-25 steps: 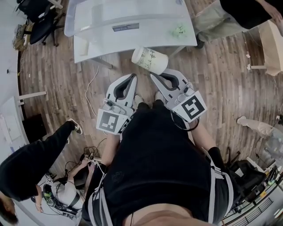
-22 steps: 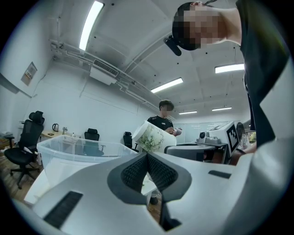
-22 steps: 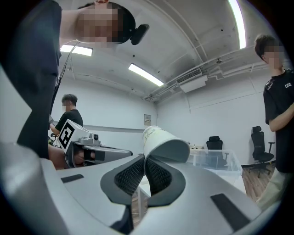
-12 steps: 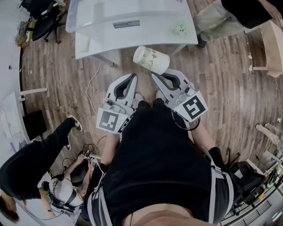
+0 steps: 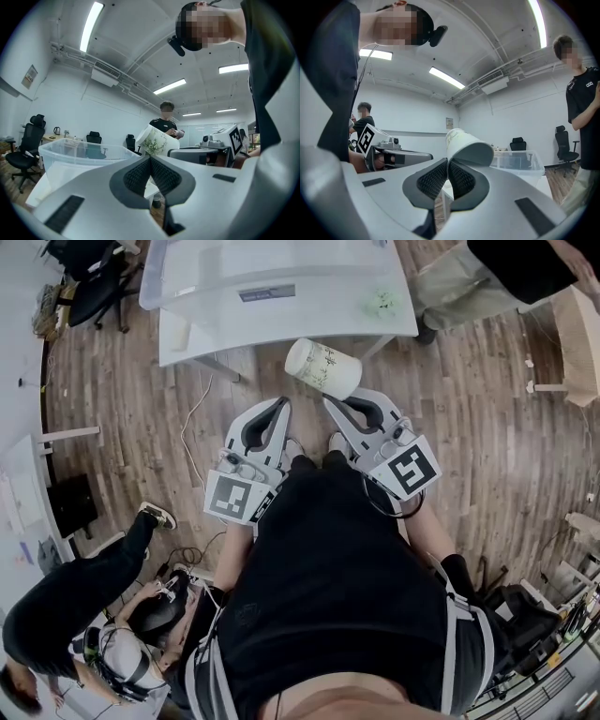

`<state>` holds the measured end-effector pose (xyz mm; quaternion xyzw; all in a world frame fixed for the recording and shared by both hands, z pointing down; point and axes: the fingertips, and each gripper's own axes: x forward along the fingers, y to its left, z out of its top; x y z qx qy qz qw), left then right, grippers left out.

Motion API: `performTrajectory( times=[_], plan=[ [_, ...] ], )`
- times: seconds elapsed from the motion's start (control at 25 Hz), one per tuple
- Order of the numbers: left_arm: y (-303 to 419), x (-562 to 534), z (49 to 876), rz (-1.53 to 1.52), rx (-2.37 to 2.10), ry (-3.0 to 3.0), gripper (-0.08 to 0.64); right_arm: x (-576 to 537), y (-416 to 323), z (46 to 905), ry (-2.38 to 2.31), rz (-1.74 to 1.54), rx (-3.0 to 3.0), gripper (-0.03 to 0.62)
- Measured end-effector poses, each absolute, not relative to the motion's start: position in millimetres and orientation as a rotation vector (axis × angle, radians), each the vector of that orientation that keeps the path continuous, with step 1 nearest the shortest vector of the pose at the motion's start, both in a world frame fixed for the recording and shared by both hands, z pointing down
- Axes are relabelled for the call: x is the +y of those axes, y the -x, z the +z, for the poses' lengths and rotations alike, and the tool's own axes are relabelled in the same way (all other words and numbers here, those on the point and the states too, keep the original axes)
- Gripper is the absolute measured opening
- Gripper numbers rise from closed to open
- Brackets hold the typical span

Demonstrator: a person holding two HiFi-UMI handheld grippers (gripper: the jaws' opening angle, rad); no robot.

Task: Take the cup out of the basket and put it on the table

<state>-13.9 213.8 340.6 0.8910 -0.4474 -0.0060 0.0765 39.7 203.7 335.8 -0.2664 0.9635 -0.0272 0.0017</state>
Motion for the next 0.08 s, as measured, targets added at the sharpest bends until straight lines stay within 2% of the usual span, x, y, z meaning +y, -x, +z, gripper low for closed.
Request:
performTrajectory(
  times=[0.08],
  plan=[
    [13.7,213.5,339.3,-0.019,-1.341,-2.671,0.018,204.2,-40.2,335.2,0.837,-0.088,3.024,0.023]
  ],
)
